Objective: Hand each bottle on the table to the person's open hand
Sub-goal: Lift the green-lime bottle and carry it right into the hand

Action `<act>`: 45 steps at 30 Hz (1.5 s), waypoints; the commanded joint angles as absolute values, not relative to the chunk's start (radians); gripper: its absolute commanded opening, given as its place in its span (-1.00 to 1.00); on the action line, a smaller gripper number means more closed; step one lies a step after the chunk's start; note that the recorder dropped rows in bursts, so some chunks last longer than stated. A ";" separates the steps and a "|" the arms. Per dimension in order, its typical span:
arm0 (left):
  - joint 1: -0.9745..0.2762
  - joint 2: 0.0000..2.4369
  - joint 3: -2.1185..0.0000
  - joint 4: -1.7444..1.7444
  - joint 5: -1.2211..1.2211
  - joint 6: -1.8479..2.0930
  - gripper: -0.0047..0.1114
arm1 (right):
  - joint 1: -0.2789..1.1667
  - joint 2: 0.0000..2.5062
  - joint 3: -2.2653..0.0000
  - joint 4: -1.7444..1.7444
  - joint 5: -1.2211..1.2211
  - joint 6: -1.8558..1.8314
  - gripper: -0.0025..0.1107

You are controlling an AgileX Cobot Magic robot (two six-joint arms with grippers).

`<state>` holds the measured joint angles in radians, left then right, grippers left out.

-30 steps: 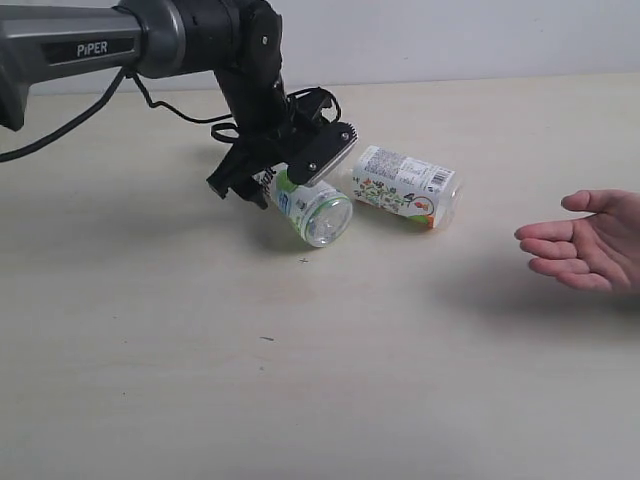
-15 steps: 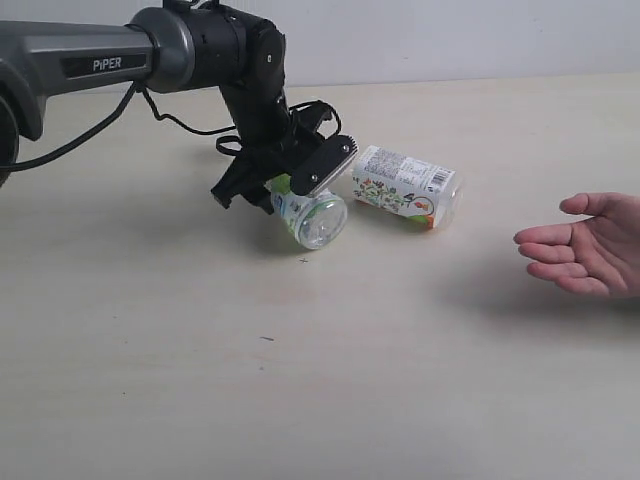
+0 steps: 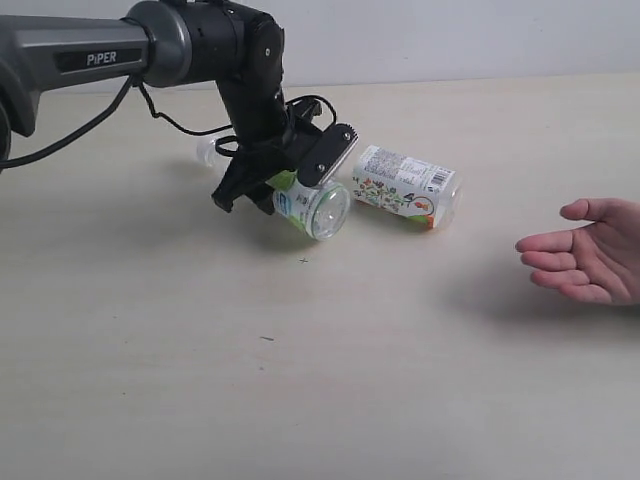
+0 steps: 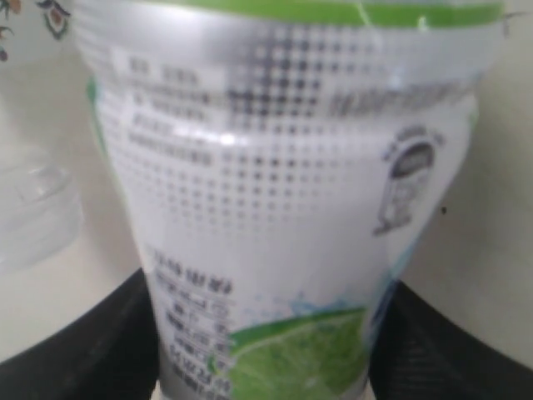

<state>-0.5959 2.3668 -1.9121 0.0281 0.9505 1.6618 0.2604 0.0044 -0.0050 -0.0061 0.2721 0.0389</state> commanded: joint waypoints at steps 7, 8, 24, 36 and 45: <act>-0.615 2.242 -1.912 0.056 1.129 1.321 -0.92 | 0.255 0.000 0.000 -0.006 0.265 0.039 -0.96; -0.620 2.233 -1.912 0.077 1.129 1.210 -0.92 | 0.255 0.000 0.000 -0.006 0.265 0.039 -0.96; -0.832 2.153 -1.912 0.382 1.221 0.339 -0.92 | 0.255 0.000 0.000 -0.006 0.265 0.039 -0.96; -0.861 2.060 -1.912 0.063 1.221 -0.382 -0.92 | 0.255 0.000 0.000 -0.006 0.265 0.039 -0.96; -0.861 2.059 -1.912 -0.424 0.943 -0.400 -0.92 | 0.255 0.000 0.000 -0.006 0.265 0.039 -0.96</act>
<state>-0.8587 2.0709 -1.9121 -0.3422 1.0459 -0.3920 0.2604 0.0044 -0.0050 -0.0061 0.2721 0.0389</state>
